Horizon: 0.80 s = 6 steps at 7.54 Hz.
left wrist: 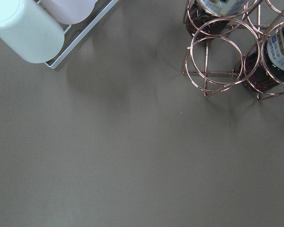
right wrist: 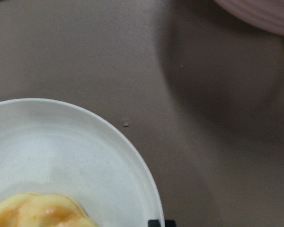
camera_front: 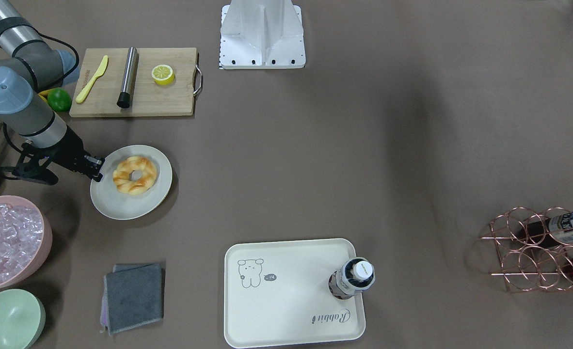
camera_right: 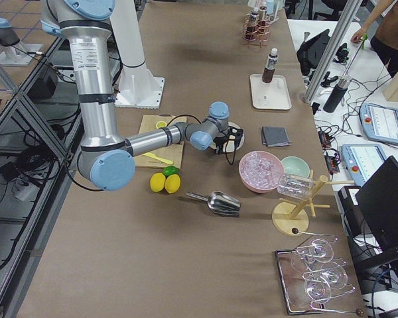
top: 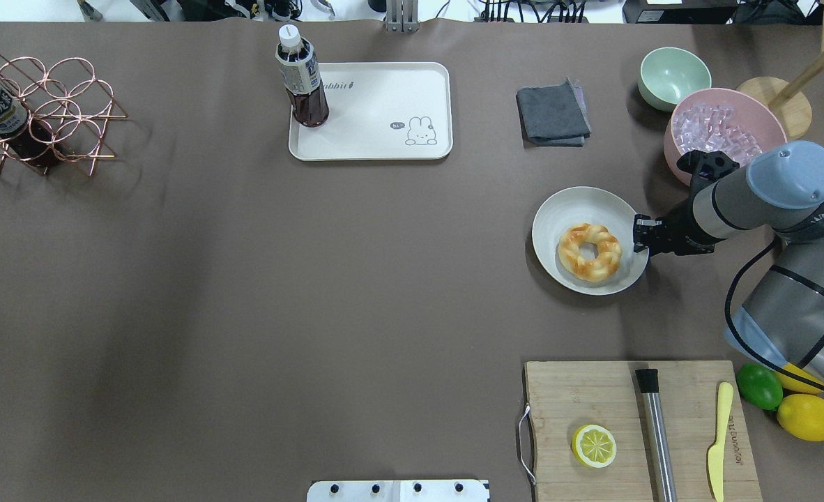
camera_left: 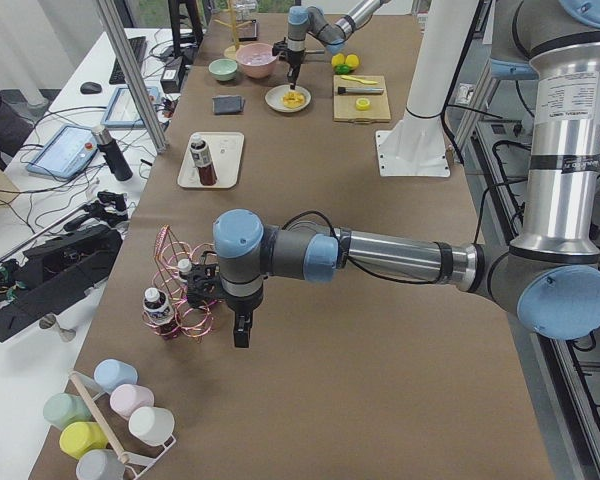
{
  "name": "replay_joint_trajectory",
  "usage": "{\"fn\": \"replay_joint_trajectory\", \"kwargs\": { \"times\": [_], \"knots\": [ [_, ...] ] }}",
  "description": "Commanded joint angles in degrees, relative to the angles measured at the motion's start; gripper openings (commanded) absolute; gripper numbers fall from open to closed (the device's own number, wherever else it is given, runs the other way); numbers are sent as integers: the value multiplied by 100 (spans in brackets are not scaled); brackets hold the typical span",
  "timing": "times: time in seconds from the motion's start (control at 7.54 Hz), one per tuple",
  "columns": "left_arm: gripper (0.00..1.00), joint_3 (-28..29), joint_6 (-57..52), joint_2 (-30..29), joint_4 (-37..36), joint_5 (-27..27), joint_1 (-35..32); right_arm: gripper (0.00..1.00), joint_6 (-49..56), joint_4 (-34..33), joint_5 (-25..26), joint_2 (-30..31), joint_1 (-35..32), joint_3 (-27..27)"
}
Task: Place donut on tray
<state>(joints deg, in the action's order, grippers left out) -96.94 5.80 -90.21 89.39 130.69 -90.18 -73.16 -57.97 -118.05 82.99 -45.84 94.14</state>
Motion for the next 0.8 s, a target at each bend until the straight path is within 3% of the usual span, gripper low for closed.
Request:
{"fn": "replay_joint_trajectory", "kwargs": {
  "times": [0.0, 0.4, 0.53, 0.66],
  "knots": [
    [99, 0, 0, 12, -9, -9, 0, 0, 91, 5, -60, -2, -4, 8],
    [99, -18, 0, -6, 0, -9, 0, 0, 434, -161, -1235, -98, -757, 184],
    [99, -18, 0, -6, 0, -9, 0, 0, 565, -301, -1291, -264, -899, 210],
    [99, -18, 0, 3, 0, -9, -9, 0, 819, -981, -1300, -736, -979, 184]
  ]
}}
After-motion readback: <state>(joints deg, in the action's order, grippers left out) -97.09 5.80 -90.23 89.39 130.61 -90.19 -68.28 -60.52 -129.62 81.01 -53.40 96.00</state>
